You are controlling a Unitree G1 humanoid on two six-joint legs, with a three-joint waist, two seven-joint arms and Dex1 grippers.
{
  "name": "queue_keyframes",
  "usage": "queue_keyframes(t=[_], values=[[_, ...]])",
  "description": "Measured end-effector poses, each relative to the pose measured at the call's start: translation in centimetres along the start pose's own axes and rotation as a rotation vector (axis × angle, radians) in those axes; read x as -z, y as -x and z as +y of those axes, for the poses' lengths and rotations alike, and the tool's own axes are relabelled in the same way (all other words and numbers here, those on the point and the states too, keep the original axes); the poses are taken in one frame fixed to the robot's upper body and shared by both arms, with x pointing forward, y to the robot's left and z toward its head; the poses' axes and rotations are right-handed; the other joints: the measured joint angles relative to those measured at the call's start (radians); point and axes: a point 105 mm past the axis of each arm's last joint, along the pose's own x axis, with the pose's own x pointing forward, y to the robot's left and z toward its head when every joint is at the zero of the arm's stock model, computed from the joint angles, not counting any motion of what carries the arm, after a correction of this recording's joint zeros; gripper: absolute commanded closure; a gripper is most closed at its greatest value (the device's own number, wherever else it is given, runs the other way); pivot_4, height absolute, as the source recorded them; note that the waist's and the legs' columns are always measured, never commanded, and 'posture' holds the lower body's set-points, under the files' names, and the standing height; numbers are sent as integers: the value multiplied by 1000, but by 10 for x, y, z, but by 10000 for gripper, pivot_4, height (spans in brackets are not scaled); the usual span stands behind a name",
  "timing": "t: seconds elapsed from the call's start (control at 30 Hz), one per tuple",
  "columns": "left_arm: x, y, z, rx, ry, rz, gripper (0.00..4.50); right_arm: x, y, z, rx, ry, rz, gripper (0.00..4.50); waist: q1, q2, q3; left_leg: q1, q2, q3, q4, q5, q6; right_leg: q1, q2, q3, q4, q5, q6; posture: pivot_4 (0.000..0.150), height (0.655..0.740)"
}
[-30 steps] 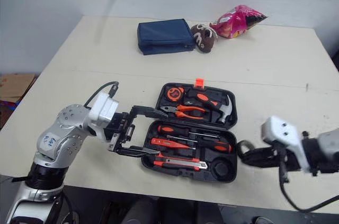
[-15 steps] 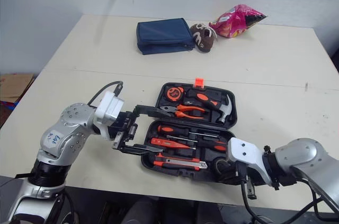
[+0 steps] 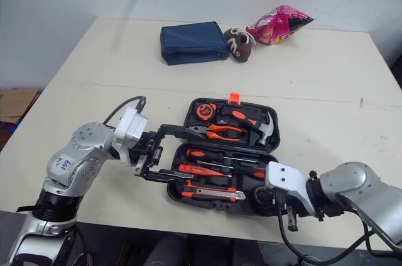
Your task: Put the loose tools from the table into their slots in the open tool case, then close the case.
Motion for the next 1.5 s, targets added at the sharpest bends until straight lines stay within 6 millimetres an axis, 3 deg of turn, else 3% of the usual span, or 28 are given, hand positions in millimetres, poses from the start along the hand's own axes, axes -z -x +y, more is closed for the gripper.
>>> queue_keyframes(t=[0.1,0.17,0.27,0.47,0.57,0.67,1.0,1.27,1.5], values=[[0,0,0,-5,-2,4,0,-3,2,1,-12,-2,-32,23967,0,0,0,-1,0,0,0,0,0,0,0,0,0,0,0,1500,7400],[0,3,0,-14,4,18,0,-12,6,8,-73,-11,-102,23967,1,0,0,-2,0,-1,0,0,0,-1,0,-1,0,0,0,1500,7400],[5,14,0,-37,44,75,0,-29,26,18,-155,-52,-213,23967,1,0,0,-2,0,-1,0,0,0,0,0,-1,1,0,0,1500,7400],[10,19,-3,-37,75,98,0,-34,38,23,-196,-50,-279,23967,2,-2,0,-2,0,-3,0,0,0,0,-1,-2,-1,0,0,1500,7400],[10,17,-2,-43,74,87,0,-43,33,13,-161,10,-465,32377,0,-3,1,-3,-1,-2,0,0,0,-1,-1,-2,0,0,0,1500,7400],[10,17,-2,-45,73,87,0,-30,24,11,-129,50,-427,44077,2,-3,1,-4,-1,-3,0,0,0,-1,0,-4,2,0,0,1500,7400],[12,19,0,-55,72,95,0,9,-18,-12,-25,43,-487,44077,-1,-3,1,-4,-2,-4,1,1,1,-1,-1,-4,4,0,0,1500,7400],[11,27,4,-79,53,134,0,25,-21,-13,10,57,-566,44077,1,-5,0,2,-2,-5,1,1,1,6,-2,-4,-1,0,0,1500,7400],[17,51,27,-242,17,165,0,14,-5,-12,62,-22,-605,44077,1,-3,1,-1,-2,-4,0,1,1,1,-2,-4,1,0,0,1500,7400]])
